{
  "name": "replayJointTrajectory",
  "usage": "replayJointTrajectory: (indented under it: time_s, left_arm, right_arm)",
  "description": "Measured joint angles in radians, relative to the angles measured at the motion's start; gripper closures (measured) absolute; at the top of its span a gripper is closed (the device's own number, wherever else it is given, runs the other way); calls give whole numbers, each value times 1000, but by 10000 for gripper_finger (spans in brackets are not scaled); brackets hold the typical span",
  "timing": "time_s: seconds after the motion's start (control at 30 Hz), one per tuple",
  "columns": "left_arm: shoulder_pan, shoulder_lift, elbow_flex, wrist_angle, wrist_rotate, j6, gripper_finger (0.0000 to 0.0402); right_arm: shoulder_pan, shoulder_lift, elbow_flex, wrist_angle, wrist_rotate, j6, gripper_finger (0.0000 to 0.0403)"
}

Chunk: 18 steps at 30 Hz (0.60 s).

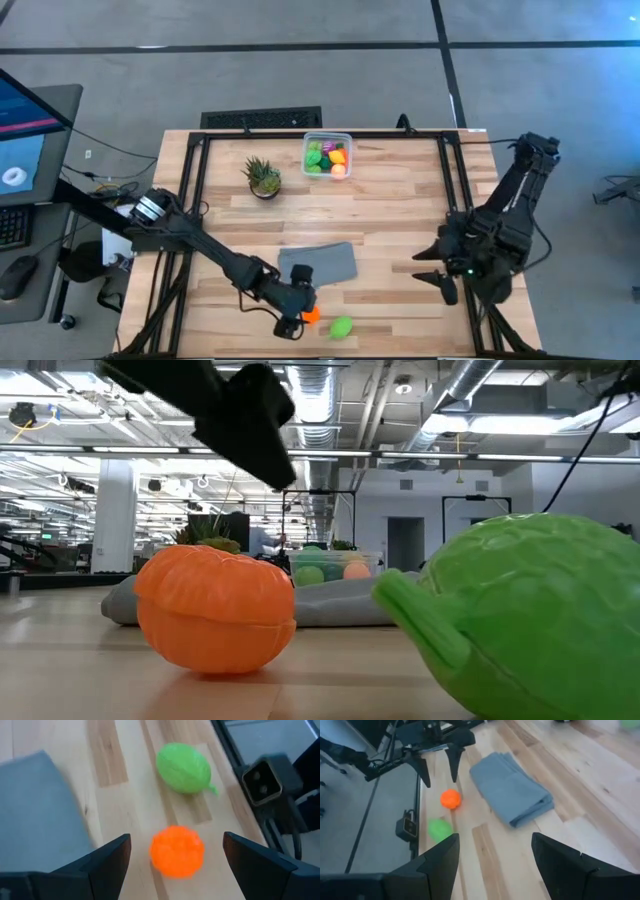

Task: Pick and placing Produce into tupperware
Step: Put the tangerine into the bin

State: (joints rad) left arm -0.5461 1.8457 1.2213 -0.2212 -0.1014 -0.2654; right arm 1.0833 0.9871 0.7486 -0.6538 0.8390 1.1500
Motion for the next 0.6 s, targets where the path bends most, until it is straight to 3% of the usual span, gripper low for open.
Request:
replayJointTrajectory:
  time_s: [0.27,0.6]
  left_arm:
    - [3,35,28,-34,11,14,95]
    - [3,41,29,-32,26,-5,95]
  right_arm:
    - [129,3,0,-83,182,187,131]
    - [158,3,0,-133,187,249,131]
